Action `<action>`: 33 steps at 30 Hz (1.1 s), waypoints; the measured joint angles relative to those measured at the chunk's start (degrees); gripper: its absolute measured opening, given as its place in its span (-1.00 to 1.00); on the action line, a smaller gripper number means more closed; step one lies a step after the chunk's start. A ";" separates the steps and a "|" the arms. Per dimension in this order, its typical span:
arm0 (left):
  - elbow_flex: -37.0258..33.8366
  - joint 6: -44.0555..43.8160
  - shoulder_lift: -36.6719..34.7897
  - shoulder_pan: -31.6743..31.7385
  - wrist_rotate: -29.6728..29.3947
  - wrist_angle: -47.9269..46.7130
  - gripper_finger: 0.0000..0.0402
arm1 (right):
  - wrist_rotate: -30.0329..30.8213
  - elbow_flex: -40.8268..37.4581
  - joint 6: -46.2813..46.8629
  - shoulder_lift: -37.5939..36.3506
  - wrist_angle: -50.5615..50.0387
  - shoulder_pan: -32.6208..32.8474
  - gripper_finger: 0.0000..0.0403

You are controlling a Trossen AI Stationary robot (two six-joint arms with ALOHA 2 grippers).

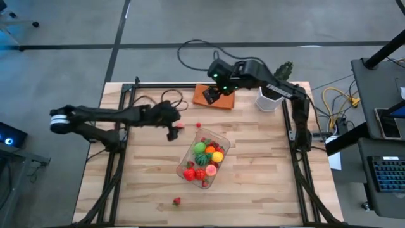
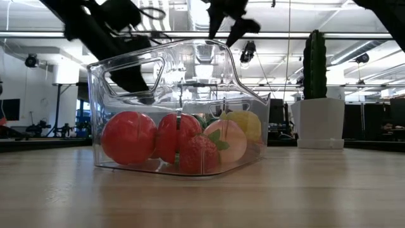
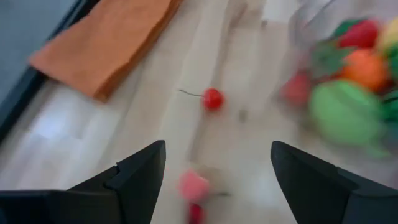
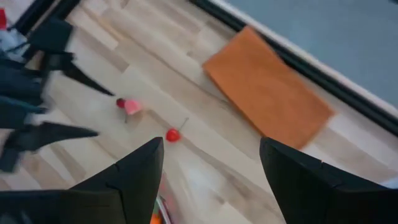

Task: Pick and placing Produce into tupperware
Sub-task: Put the top right cherry into the transparent bin

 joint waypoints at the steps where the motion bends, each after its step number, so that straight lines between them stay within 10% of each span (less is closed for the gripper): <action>1: 0.71 3.22 1.78 1.24 0.45 0.58 0.37 | 0.66 0.50 0.51 -0.67 -1.06 0.11 0.28; 14: 9.03 26.81 21.21 6.69 10.41 5.21 -0.07 | 10.70 0.56 10.24 -9.97 -9.96 5.65 0.28; 33: 16.17 33.42 32.42 6.69 11.60 4.73 -0.24 | 12.32 -0.96 12.61 -11.12 -10.46 7.25 0.28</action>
